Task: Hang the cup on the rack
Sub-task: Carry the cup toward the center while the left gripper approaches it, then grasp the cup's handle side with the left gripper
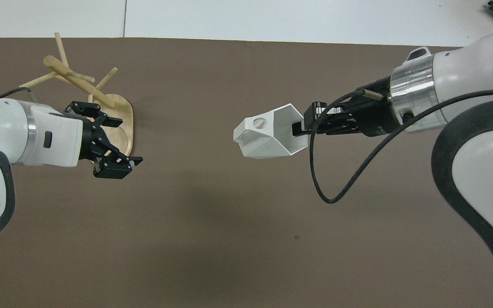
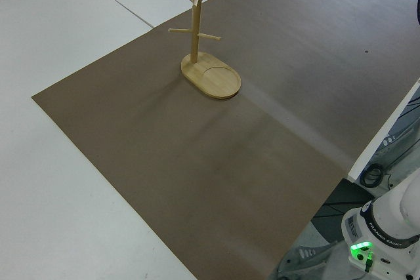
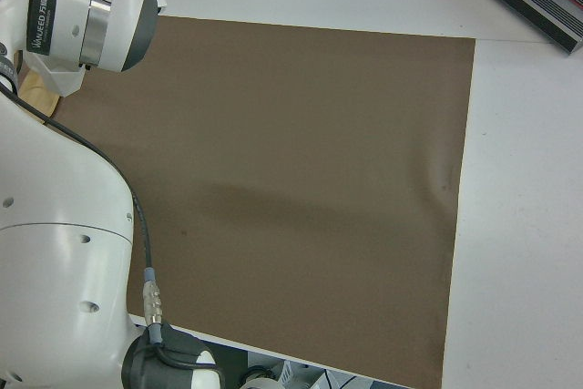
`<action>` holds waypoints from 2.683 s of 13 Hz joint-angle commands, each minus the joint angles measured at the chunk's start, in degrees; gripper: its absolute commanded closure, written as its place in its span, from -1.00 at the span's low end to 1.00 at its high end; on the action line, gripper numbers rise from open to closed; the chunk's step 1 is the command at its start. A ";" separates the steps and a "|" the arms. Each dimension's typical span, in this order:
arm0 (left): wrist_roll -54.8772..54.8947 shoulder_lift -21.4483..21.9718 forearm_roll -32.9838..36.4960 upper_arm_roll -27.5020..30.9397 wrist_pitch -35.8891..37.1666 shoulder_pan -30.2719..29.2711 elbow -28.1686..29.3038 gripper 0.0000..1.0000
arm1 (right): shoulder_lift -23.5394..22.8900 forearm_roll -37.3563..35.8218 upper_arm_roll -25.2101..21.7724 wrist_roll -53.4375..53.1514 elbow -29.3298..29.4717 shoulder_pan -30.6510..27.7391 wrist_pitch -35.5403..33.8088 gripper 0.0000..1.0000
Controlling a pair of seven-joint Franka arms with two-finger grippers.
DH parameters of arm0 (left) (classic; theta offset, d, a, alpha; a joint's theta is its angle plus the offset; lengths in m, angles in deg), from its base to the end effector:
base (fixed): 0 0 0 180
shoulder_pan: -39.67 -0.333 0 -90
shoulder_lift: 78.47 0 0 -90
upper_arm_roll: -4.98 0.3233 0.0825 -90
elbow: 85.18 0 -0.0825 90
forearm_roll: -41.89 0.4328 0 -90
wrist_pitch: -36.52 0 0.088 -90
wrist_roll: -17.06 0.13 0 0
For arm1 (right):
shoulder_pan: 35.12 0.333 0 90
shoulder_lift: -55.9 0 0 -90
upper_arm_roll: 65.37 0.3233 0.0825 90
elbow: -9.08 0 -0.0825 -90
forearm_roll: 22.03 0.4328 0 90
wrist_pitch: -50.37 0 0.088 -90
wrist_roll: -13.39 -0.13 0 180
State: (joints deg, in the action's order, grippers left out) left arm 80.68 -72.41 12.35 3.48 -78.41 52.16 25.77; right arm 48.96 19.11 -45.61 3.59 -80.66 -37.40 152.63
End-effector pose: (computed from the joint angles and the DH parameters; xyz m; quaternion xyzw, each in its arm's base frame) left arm 0.5719 -0.1840 0.5291 0.8053 -0.5362 0.1769 0.1808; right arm 0.6137 0.2555 0.5887 -0.9295 -0.0036 0.0395 0.3668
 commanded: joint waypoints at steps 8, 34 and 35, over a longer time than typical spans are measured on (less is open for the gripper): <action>8.63 3.08 -9.29 -0.53 4.10 3.32 2.51 -1.00 | -2.82 9.56 8.98 -14.79 -4.65 -0.54 14.88 1.00; 26.21 1.32 -33.90 0.00 3.30 -0.10 8.23 -1.00 | -2.47 12.38 10.39 -16.47 -6.68 -0.62 16.04 1.00; 26.21 1.32 -34.95 0.00 3.30 -0.10 8.23 -1.00 | -2.47 12.38 10.39 -16.47 -6.68 -0.62 16.04 1.00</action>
State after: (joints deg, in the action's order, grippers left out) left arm 105.20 -71.84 -20.09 3.58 -76.04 52.72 33.22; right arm 45.74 30.29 -36.05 -12.69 -86.57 -37.07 168.64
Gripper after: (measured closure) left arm 0.000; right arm 0.947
